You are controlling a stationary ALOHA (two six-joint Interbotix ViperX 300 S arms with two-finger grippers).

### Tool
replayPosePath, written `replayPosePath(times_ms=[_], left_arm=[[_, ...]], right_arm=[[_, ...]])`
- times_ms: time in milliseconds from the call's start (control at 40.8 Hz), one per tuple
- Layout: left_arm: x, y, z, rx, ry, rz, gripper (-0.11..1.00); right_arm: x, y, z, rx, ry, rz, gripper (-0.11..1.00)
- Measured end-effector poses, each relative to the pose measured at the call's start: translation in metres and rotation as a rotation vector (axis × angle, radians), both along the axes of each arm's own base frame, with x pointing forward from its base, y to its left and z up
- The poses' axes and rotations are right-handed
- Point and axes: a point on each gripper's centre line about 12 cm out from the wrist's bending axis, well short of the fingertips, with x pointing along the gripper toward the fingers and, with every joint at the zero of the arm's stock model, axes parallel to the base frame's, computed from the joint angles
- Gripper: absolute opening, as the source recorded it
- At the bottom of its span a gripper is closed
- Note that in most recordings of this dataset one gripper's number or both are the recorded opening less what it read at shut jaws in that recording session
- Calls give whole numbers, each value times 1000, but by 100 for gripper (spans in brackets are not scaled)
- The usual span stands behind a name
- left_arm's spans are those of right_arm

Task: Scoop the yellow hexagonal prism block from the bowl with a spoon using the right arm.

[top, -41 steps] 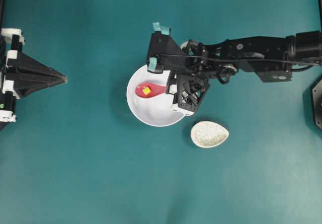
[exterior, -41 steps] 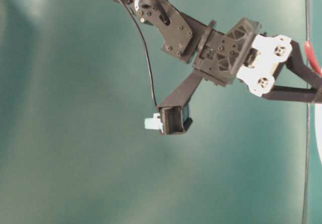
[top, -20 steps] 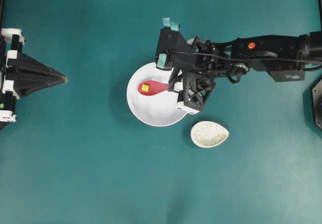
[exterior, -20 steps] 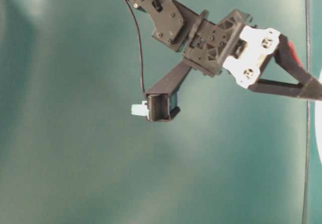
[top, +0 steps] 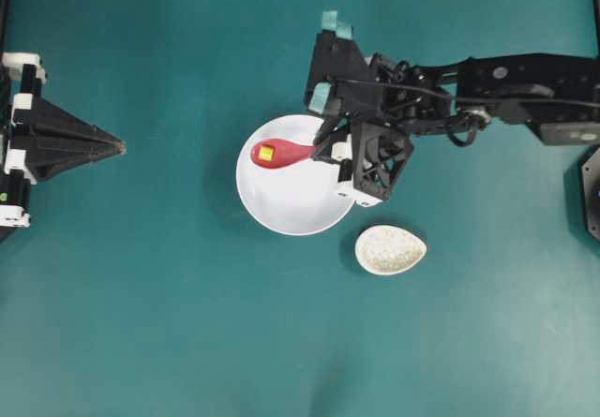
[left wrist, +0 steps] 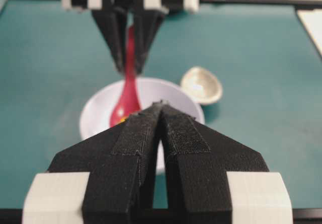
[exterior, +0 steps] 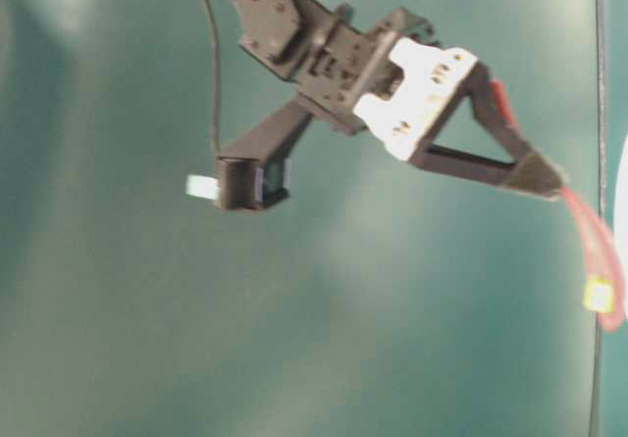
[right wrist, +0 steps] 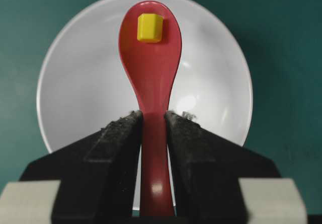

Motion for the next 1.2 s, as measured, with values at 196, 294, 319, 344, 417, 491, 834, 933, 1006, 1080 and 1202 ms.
replayPosePath(times_ms=[196, 294, 319, 344, 417, 491, 834, 933, 1006, 1080, 1202], left_arm=[[0, 0, 0, 0, 2, 0, -1], [0, 0, 0, 0, 0, 0, -1], [0, 0, 0, 0, 0, -2, -1], [0, 0, 0, 0, 0, 0, -1], [0, 0, 0, 0, 0, 0, -1], [0, 0, 0, 0, 0, -2, -1], [0, 0, 0, 0, 0, 0, -1], [0, 0, 0, 0, 0, 0, -1], [0, 0, 0, 0, 0, 0, -1], [0, 0, 0, 0, 0, -2, -1], [0, 0, 0, 0, 0, 0, -1]], right_arm=[[-7, 0, 17, -12, -60, -1, 22], [-12, 0, 26, -20, -99, -4, 22], [-14, 0, 28, -21, -110, -6, 22], [-17, 1, 30, -22, -119, -6, 22], [-23, 1, 38, -27, -157, -10, 22], [-31, 2, 46, -37, -201, -13, 22], [-66, 4, 69, -62, -363, -29, 22], [-71, 4, 72, -64, -379, -32, 22], [-72, 4, 74, -65, -387, -33, 22], [-72, 4, 74, -64, -388, -32, 22], [-72, 4, 74, -65, -388, -31, 22]])
